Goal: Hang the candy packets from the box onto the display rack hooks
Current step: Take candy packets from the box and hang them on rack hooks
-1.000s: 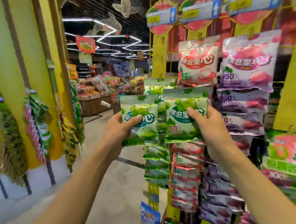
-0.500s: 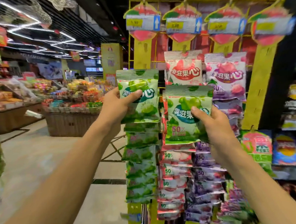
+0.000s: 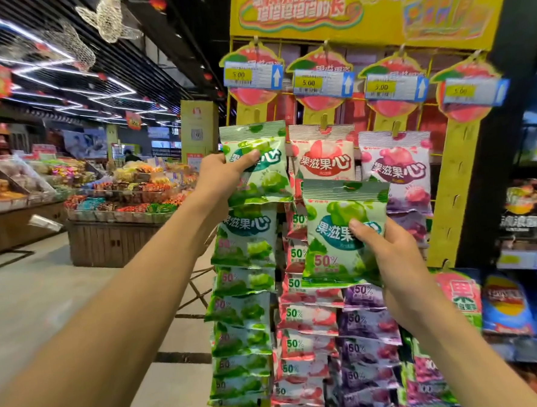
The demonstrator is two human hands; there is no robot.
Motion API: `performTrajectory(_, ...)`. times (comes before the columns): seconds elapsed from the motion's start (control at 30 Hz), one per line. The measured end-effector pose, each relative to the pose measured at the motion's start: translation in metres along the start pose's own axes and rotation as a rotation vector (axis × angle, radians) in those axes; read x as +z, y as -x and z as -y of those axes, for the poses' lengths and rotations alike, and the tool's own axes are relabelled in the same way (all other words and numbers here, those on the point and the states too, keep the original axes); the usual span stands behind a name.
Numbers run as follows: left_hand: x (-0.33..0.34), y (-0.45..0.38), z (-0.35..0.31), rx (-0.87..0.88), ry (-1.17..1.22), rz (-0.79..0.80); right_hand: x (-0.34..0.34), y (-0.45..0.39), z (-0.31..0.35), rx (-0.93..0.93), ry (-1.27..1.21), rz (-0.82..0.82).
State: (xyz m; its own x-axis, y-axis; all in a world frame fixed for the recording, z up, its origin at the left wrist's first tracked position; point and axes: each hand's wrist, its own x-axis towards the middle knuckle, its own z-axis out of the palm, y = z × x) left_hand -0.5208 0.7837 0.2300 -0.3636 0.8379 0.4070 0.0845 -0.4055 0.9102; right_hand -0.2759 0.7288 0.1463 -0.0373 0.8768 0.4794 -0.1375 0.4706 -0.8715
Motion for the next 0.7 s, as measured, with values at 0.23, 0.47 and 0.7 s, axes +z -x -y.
performTrajectory(0.23,0.001,0.009,-0.006,-0.085,-0.061,-0.005,-0.005,-0.003,-0.006,0.000,0.015,0.001)
performTrajectory(0.47,-0.005,0.020,0.003,-0.067,-0.177,-0.003,-0.002,-0.002,-0.009,0.012,-0.010,0.019)
performTrajectory(0.7,-0.008,0.024,0.013,-0.044,-0.176,-0.041,-0.001,0.004,-0.013,0.023,0.004,0.025)
